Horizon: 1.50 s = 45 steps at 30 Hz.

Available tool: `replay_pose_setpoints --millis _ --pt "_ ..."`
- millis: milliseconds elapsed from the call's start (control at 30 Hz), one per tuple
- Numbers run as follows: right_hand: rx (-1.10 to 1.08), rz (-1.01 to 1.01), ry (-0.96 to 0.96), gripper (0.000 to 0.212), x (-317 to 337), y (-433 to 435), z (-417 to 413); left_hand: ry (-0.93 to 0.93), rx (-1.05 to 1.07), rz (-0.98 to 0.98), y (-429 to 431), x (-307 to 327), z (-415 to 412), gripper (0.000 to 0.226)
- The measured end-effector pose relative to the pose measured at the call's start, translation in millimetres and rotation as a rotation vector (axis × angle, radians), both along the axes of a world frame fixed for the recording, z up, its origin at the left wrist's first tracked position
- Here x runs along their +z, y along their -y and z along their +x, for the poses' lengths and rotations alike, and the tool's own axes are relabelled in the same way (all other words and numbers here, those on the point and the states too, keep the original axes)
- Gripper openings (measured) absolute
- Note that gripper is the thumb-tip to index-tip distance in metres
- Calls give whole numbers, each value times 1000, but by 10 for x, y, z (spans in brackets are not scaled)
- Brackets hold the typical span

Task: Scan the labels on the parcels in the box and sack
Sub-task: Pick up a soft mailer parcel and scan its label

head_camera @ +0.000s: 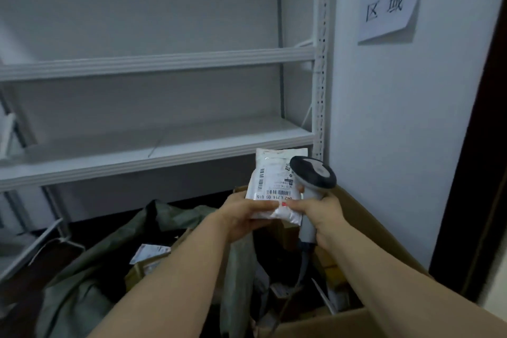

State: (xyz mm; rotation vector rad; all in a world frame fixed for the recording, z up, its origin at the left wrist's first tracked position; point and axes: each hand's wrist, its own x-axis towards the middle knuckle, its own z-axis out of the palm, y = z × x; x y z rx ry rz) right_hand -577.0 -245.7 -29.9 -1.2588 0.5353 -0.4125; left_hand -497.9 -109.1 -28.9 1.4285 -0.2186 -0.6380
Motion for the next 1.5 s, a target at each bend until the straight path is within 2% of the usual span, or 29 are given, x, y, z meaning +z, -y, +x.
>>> replay_pose_setpoints --millis 133,233,400,533,667,900,1500 --pt "116 -137 -5 25 117 -166 -94 143 315 -12 -324 189 133 38" --pt "220 -293 -33 12 201 -259 -146 196 391 18 -526 320 157 29" --pt "330 -479 -91 13 324 -463 -169 251 522 124 -793 370 199 31" --pt "369 -593 -94 14 354 -615 -142 253 546 114 -892 400 185 26" --pt "387 -596 -96 14 362 -689 -116 234 563 75 -929 410 184 21" --pt "384 -595 -71 19 391 -740 -75 218 587 64 -957 377 238 30" --pt "391 -551 -53 12 304 -780 38 121 605 27 -1071 277 326 25"
